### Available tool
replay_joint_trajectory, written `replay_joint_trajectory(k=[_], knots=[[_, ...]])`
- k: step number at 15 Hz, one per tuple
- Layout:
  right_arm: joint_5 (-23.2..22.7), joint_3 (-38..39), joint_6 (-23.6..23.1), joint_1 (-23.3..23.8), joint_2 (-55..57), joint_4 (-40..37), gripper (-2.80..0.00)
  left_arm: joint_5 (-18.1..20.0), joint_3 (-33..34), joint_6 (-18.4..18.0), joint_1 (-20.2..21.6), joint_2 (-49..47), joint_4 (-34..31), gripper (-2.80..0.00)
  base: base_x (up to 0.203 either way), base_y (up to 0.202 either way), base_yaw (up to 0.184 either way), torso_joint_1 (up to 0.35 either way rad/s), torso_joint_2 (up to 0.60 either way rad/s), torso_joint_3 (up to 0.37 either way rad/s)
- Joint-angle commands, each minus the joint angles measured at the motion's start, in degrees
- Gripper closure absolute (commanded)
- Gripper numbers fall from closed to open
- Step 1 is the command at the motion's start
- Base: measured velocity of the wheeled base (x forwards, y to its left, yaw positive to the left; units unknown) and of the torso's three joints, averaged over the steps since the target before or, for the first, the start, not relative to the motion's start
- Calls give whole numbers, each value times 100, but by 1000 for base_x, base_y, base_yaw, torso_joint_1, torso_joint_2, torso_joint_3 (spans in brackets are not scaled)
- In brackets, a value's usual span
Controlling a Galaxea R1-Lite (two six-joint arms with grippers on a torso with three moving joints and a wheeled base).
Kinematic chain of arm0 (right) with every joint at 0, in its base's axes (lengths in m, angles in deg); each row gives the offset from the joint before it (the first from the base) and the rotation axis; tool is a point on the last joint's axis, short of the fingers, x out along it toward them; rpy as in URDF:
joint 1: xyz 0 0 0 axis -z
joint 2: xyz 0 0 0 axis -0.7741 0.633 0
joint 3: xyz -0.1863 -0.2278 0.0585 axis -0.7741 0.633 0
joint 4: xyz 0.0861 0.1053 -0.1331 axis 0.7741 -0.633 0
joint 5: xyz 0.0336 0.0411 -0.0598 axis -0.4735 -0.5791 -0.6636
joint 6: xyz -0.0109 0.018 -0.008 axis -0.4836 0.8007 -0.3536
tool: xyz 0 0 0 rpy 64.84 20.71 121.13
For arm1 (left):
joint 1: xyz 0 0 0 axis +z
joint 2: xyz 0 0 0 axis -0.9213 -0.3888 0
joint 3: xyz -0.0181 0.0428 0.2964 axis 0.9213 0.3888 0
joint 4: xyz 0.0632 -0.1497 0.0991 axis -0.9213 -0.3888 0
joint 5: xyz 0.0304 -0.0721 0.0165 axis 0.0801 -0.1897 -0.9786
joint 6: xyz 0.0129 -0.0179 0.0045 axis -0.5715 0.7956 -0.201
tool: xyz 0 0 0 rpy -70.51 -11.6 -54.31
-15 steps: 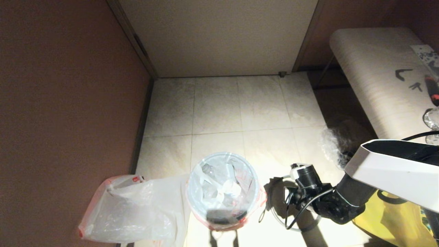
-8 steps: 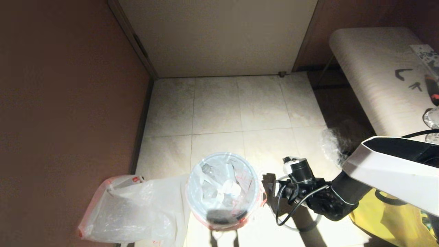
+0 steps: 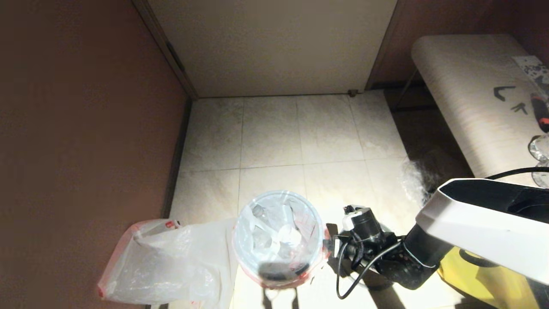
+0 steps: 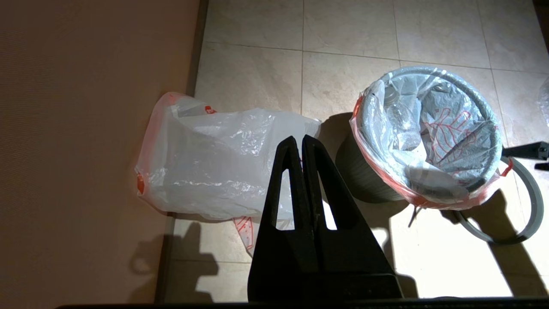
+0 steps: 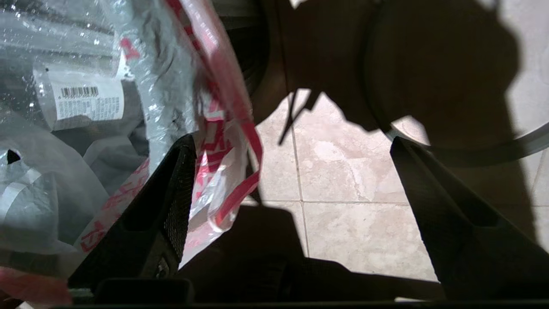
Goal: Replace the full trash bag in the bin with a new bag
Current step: Place the trash bag on the floor
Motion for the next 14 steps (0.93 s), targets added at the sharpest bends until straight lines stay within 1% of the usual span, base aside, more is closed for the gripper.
replay_joint_trajectory(k=[1,4,6,10,14], knots=[[18,-59,18,-2,119,67,-280,-3,0,5,2,-1,-1,0,0,0,0,0,0,0],[30,-131,-1,-6,371,264,-280,-3,0,-2,2,-6,-1,0,0,0,0,0,0,0],[204,-288,-33,73,486,337,-280,-3,0,5,2,-3,-1,0,0,0,0,0,0,0],[397,-349,-265,166,683,357,-280,-3,0,5,1,1,-1,0,0,0,0,0,0,0],[407,-513,-281,217,845,401,-280,-3,0,5,2,-4,-1,0,0,0,0,0,0,0]])
